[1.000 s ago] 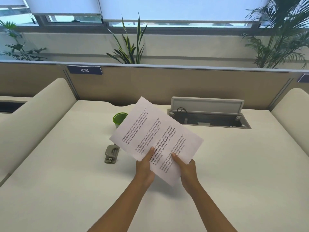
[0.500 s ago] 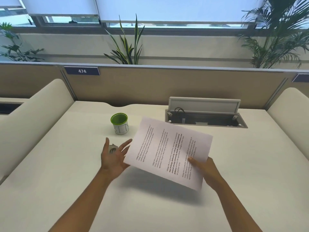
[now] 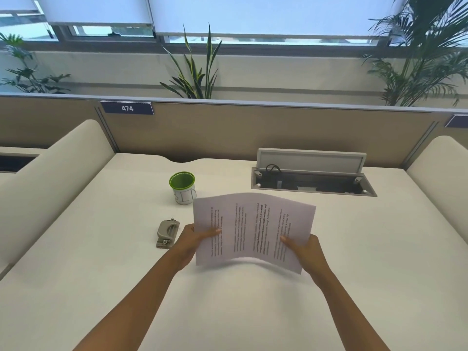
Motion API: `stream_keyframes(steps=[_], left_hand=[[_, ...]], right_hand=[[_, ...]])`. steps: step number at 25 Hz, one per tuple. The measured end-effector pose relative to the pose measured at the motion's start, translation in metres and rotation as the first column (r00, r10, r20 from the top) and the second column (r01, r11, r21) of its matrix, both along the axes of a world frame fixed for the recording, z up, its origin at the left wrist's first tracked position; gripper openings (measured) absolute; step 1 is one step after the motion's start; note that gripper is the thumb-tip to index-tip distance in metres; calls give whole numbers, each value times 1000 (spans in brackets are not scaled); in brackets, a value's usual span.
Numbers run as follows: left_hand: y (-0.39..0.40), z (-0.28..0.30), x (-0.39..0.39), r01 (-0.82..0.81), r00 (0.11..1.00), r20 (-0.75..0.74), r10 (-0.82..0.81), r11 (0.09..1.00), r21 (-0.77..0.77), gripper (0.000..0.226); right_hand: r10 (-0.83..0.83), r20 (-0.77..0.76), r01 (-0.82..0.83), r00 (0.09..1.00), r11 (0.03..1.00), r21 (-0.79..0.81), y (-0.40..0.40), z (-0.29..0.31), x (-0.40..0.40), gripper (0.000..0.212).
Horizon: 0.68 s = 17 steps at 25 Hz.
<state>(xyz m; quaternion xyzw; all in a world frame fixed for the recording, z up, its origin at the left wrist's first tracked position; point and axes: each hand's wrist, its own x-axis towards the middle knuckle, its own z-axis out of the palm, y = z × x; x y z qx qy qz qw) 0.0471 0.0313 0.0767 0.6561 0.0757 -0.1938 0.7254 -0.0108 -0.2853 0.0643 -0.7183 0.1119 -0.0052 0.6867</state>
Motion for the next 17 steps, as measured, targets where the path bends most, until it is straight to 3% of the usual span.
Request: stream_keyframes(steps=[5, 12, 17], left_hand=[[-5, 0, -7, -85, 986, 148, 78, 996, 39, 30], [-7, -26, -28, -53, 990, 137, 44, 996, 66, 40], [-6, -19, -22, -63, 984, 171, 54, 997, 49, 40]], right_hand=[[-62, 76, 64, 995, 998, -26, 6, -3, 3, 14], [-55, -20, 54, 998, 998, -11, 8, -32, -13, 28], [-52, -19, 52, 998, 999, 1, 7, -26, -10, 22]])
